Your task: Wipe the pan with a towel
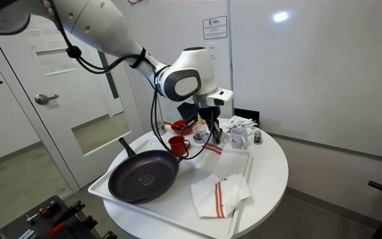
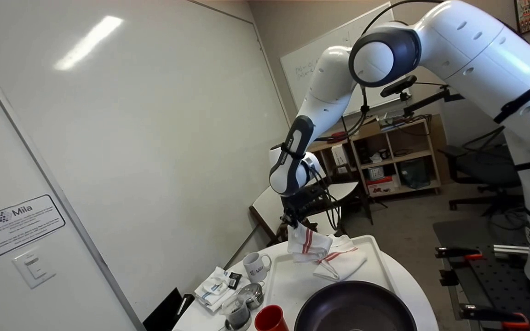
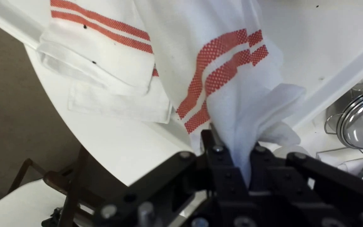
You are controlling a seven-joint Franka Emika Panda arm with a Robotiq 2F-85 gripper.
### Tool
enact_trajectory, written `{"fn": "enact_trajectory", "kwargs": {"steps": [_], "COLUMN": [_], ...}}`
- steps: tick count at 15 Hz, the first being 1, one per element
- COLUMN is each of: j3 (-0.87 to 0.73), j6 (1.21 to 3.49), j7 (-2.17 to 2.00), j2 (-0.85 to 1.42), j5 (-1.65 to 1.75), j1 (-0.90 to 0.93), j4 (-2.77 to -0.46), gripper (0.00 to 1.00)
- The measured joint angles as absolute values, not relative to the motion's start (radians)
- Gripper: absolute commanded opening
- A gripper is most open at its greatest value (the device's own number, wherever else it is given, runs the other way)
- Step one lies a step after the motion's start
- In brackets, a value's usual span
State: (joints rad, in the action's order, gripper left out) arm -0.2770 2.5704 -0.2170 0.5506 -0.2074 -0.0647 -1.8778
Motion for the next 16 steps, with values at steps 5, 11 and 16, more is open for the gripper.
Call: {"fn": "enact_trajectory", "kwargs": {"steps": [5,11,16], "j3": [-0.246,-0.232,-0.221], "j6": [2.522,2.439,2.392], "j7": [-0.243,-0.258,-0.258], "j2": [0.667,0.821,0.935], "j5": [-0.147,-0.134,-0.134], "j1": [-0.067,-0.076,-0.091], "j4": [-1.721,-1.536,-1.407], "gripper": [0.03,0.03,0.03]}}
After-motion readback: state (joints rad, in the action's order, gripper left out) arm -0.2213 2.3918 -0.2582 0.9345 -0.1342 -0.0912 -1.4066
